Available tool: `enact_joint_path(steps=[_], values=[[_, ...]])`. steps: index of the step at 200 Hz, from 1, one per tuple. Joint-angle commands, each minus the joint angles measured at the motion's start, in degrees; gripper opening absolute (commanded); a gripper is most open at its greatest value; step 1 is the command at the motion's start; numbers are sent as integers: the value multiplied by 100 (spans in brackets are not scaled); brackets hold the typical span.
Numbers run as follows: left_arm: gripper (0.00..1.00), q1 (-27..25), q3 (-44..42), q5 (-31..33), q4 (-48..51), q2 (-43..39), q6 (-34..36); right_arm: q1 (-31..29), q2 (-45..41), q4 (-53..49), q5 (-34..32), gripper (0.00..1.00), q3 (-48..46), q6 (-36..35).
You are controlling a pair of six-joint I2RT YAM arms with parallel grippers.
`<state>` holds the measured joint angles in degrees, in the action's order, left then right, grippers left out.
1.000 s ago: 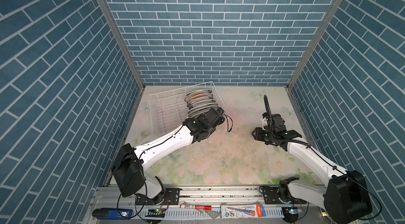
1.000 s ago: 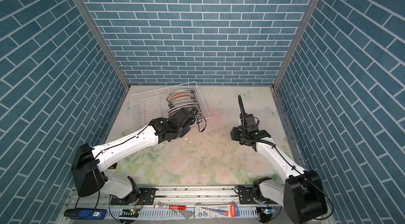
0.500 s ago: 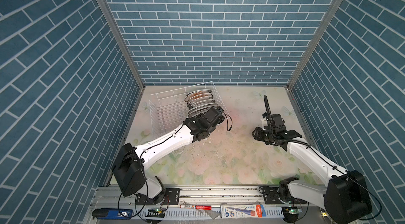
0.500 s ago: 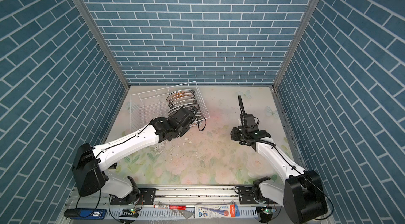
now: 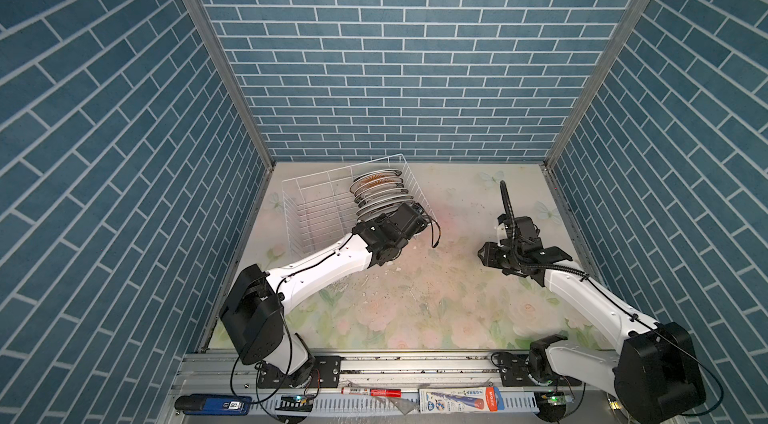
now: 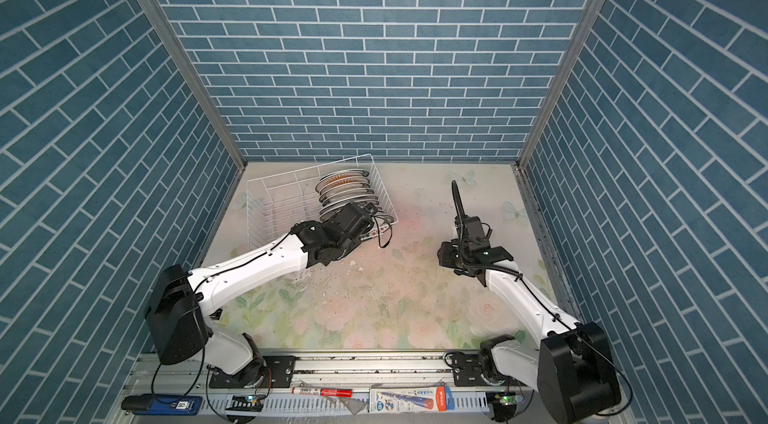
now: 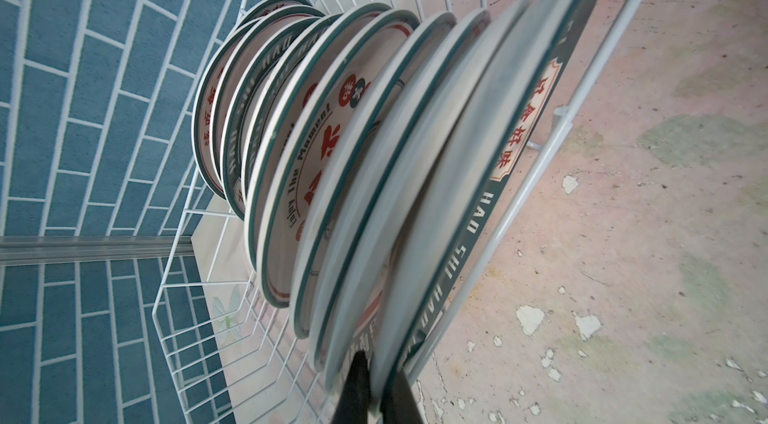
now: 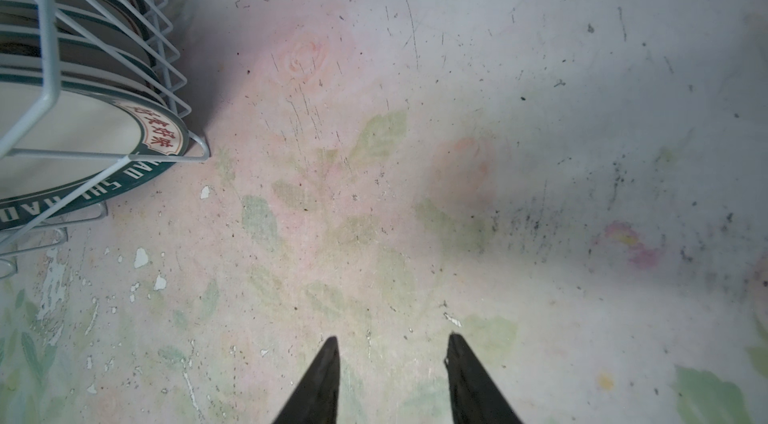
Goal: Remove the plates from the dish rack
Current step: 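Lower the left gripper onto the outermost green-rimmed plate and close on its rim, then lift the green-rimmed plate out of the rack with the left gripper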
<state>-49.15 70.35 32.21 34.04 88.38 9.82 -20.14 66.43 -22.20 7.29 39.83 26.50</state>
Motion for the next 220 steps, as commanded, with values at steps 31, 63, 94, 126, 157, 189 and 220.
enact_joint_path(steps=[31, 63, 94, 126, 157, 189, 220], values=[[7, -17, -29, -67, -196, -101, -130, 3, -43, -15, -50, 44, -131, -172], [4, -27, -147, -152, -422, -404, -148, 6, -16, 14, -15, 44, -138, -172], [0, -25, -399, -143, -724, -733, -180, 10, -49, 56, 27, 44, -161, -159], [0, -25, -591, -81, -868, -973, -240, 1, -42, 101, 65, 44, -185, -154], [0, -25, -654, -135, -900, -1169, -228, 8, -8, 147, 102, 44, -184, -145], [0, -32, -752, -129, -964, -1491, -218, 1, 15, 206, 122, 44, -127, -128], [0, -42, -990, -205, -1139, -1999, -231, 3, 95, 296, 170, 44, -21, -101]])
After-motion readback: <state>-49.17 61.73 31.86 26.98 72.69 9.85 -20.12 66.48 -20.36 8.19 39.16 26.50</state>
